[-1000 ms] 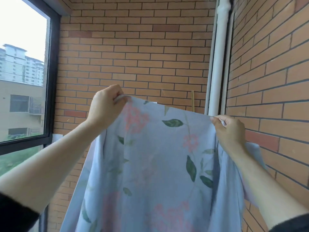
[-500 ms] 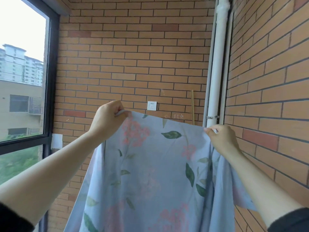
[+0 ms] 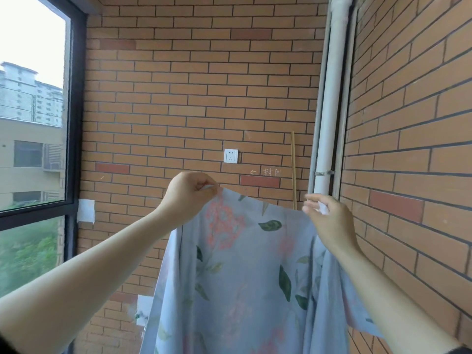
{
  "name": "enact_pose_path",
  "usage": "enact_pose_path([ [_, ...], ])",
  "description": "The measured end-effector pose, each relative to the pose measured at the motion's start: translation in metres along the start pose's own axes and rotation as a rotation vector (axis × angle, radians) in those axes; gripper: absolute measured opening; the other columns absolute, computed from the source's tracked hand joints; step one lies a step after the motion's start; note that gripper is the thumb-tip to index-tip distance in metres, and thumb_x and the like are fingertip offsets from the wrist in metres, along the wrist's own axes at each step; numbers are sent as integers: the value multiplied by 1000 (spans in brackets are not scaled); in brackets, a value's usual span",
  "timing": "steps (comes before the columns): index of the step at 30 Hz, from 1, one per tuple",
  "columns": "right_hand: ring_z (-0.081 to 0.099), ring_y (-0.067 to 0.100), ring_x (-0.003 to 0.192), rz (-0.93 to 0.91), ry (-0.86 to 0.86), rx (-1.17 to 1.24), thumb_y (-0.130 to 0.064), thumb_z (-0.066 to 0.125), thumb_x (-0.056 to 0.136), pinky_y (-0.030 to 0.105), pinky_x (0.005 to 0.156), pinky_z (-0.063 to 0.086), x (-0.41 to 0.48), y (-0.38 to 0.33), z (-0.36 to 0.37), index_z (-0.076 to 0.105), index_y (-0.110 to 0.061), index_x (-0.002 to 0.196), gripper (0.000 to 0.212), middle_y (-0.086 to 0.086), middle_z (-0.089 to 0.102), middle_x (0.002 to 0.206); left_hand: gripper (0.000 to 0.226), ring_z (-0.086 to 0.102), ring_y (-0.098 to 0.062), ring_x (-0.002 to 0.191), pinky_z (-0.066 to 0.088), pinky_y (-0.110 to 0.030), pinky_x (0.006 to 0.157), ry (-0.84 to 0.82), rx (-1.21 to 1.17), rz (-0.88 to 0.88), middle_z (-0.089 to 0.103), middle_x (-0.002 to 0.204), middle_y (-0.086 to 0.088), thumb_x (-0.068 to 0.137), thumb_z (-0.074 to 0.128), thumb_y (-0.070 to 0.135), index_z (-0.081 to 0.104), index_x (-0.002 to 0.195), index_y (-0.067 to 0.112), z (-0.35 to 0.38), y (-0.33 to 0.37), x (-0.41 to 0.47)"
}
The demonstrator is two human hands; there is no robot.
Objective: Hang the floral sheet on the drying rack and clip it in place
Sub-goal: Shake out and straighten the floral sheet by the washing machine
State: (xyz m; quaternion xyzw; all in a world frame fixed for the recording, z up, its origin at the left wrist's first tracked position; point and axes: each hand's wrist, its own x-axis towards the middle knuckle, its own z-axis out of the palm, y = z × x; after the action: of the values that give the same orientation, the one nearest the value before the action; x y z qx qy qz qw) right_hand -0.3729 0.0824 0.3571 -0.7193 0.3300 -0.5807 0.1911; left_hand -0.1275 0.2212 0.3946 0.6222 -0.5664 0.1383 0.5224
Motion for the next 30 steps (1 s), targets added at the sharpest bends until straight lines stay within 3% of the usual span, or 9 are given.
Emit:
enact_pose_path([
  [3,64,-3,99,-59,-224,135,-16,70,86,2,76,42,-33,-18,13,70,-21,110,24,-12,72,101,12,54,-2,58,35,-7,49,-62,29,33,67,66,7,83,67,16,72,73,22,6,4,-7],
  [6,58,-14,104,-39,-319,266,-24,69,87,-2,78,40,-55,-23,28,65,-23,120,33,-14,69,112,12,50,6,51,32,-8,48,-148,16,70,57,49,19,82,66,13,74,75,18,15,12,-20],
  [10,56,-11,113,22,-456,423,-44,64,77,6,82,46,-64,-24,47,60,-25,127,54,-16,65,120,14,53,4,58,37,-10,53,-223,15,114,62,56,17,79,68,16,72,71,26,25,19,-33],
  [13,65,0,105,6,-506,491,-31,64,85,13,84,49,-70,-22,56,70,-20,110,28,-10,73,108,16,54,2,61,38,-9,54,-255,10,132,66,65,11,79,68,14,72,69,27,24,19,-39],
  [15,68,4,87,13,-512,513,-19,63,90,12,75,47,-73,-20,56,73,-12,93,13,-7,75,90,15,54,2,61,37,-7,54,-249,0,139,67,68,11,79,67,13,73,71,24,21,18,-43],
  [18,55,7,67,-34,-479,468,-23,62,91,15,64,40,-74,-18,51,68,-8,78,21,-3,62,70,13,48,-2,53,35,-10,50,-235,-12,128,58,56,9,81,68,17,72,70,24,18,14,-49],
  [22,47,5,61,-138,-366,320,-21,66,90,17,59,37,-69,-18,43,69,-17,70,21,-6,57,61,30,27,-9,44,22,-17,43,-243,-72,89,33,44,7,86,68,27,58,59,19,23,-2,-65],
  [26,35,13,54,-213,-342,205,-28,67,88,26,53,27,-59,-19,36,71,-18,72,20,24,49,62,41,26,-6,49,21,-19,46,-285,-200,16,33,49,9,88,66,33,46,55,19,34,-22,-94],
  [30,34,19,48,-307,-223,87,-36,66,86,32,50,30,-48,-20,25,69,-23,70,20,20,48,55,40,29,-11,54,22,-25,49,-298,-397,-122,37,56,8,82,64,41,45,61,13,44,-48,-127],
])
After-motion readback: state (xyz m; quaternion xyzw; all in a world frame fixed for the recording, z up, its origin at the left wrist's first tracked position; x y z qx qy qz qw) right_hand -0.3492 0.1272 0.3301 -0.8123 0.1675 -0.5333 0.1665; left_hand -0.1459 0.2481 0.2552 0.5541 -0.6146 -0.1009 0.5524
